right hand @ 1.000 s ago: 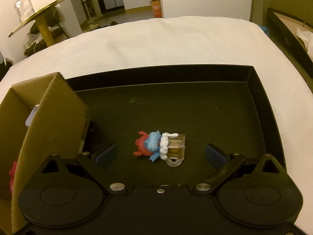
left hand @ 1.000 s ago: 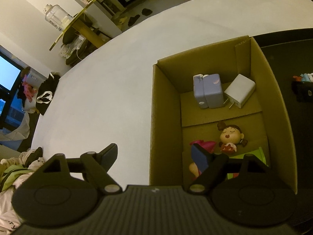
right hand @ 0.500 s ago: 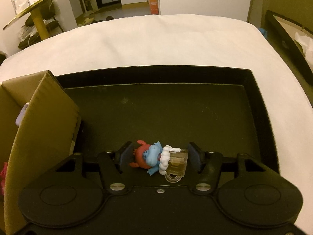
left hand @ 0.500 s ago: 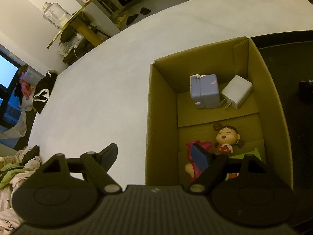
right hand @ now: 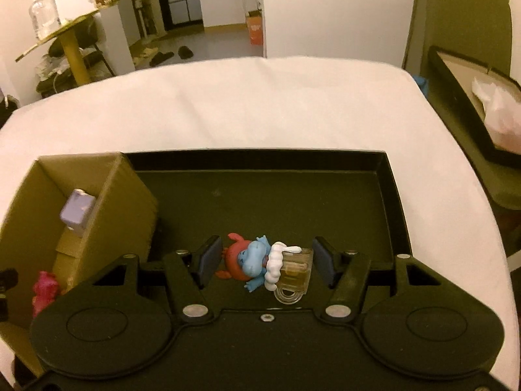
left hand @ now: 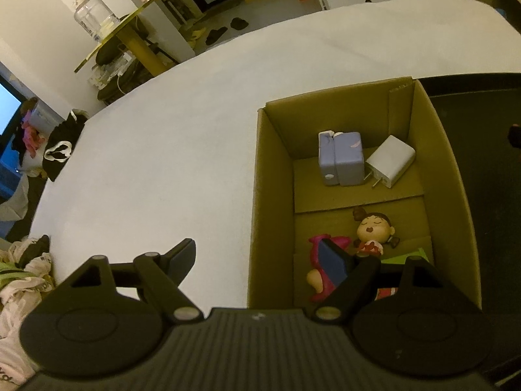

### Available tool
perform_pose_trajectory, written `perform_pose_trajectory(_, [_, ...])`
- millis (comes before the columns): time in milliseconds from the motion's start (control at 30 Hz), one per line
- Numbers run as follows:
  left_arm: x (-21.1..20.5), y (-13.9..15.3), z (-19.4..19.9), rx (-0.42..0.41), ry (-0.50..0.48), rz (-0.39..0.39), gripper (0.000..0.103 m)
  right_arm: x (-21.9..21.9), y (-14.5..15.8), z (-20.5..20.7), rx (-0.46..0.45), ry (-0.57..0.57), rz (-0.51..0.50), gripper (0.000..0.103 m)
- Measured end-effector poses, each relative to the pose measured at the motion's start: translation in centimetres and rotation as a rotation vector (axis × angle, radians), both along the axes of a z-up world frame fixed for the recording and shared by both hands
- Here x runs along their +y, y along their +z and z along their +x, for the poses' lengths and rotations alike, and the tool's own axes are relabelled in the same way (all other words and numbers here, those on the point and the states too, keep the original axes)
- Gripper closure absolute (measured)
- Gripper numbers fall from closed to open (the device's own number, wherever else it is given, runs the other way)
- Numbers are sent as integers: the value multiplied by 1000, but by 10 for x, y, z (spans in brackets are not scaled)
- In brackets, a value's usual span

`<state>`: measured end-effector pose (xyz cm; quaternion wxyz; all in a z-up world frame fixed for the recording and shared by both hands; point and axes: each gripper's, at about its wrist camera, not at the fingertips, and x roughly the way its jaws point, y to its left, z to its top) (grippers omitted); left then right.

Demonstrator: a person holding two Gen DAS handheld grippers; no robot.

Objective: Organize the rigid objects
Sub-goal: 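Carry the blue-red figure into the box and release it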

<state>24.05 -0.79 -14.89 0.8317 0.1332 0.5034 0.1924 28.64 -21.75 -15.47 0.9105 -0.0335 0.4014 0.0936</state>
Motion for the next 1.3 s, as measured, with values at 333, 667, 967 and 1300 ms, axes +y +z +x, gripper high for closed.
perform_pose_trajectory(333, [15, 5, -10, -53, 1, -91, 22, 24, 30, -15, -63, 51, -12, 44])
perform_pose_trajectory(667, [35, 5, -16, -76, 23, -210, 24, 64, 54, -28, -118, 144, -19, 44])
perform_pose_trajectory(967, [52, 3, -21, -91, 26, -319, 32, 100, 56, -34, -119, 214, -47, 44])
perform_pose_trajectory(1300, [69, -6, -21, -68, 57, -428, 77, 129, 51, -33, -47, 226, -25, 44])
